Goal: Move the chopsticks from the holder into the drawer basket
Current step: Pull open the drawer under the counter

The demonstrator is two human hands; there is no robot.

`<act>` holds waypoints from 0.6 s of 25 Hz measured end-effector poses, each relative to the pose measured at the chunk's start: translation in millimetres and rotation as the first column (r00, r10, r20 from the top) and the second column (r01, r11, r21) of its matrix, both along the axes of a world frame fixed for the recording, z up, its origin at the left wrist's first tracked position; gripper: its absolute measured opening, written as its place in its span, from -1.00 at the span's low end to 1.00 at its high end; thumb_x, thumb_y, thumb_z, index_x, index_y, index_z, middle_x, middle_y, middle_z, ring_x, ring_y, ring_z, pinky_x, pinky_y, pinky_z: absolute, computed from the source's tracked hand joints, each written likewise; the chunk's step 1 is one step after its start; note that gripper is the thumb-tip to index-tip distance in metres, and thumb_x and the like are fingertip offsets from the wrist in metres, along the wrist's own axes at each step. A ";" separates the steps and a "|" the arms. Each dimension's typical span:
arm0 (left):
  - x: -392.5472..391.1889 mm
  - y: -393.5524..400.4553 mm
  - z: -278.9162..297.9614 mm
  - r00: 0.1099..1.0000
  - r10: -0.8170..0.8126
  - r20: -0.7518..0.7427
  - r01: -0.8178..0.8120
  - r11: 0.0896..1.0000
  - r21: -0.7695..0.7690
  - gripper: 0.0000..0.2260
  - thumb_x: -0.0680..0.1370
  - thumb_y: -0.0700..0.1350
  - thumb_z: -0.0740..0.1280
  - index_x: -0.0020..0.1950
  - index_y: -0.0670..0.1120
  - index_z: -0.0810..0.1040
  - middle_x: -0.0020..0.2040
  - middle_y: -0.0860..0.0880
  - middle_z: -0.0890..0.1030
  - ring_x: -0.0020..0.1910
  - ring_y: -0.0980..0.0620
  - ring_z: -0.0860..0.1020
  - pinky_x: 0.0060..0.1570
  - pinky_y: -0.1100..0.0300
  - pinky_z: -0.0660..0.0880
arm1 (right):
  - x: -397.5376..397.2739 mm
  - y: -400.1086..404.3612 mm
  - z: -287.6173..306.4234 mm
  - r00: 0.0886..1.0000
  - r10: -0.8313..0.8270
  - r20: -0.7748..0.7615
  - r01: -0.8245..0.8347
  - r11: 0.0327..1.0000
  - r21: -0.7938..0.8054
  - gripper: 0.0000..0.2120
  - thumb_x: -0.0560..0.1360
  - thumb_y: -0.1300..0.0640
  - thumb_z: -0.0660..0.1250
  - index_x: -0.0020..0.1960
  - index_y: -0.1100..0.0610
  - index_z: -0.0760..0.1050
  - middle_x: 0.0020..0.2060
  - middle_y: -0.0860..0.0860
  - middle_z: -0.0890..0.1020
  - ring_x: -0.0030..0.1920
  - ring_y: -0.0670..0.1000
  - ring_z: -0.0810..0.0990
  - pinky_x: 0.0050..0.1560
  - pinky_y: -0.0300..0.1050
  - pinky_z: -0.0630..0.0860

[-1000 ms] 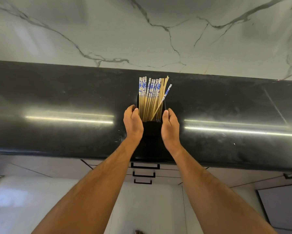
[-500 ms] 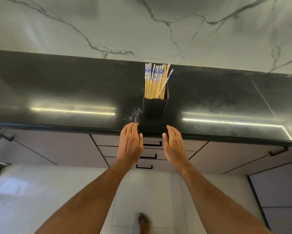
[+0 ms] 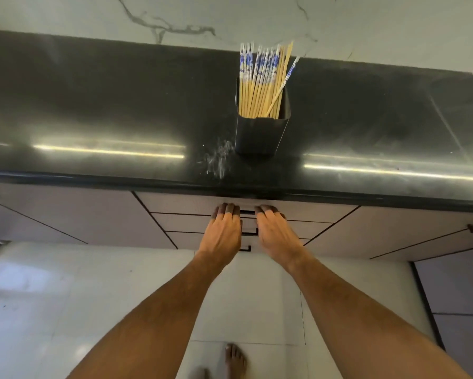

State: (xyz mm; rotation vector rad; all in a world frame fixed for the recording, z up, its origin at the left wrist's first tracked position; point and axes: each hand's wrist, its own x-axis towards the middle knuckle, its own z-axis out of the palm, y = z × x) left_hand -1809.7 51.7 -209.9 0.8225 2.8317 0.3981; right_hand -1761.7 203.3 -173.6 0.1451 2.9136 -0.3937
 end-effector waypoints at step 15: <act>-14.9 27.5 -36.2 1.000 0.006 -0.027 -0.013 0.971 -0.238 -0.28 0.58 -0.20 0.37 0.62 -0.10 0.02 0.61 -0.16 0.16 0.61 -0.17 0.06 0.48 -0.06 -0.29 | -32.2 -4.6 -46.6 0.996 -0.075 0.052 0.074 0.997 0.014 -0.64 0.66 0.19 0.21 0.44 0.18 0.38 0.38 0.19 0.47 0.40 0.26 0.40 0.47 0.22 0.28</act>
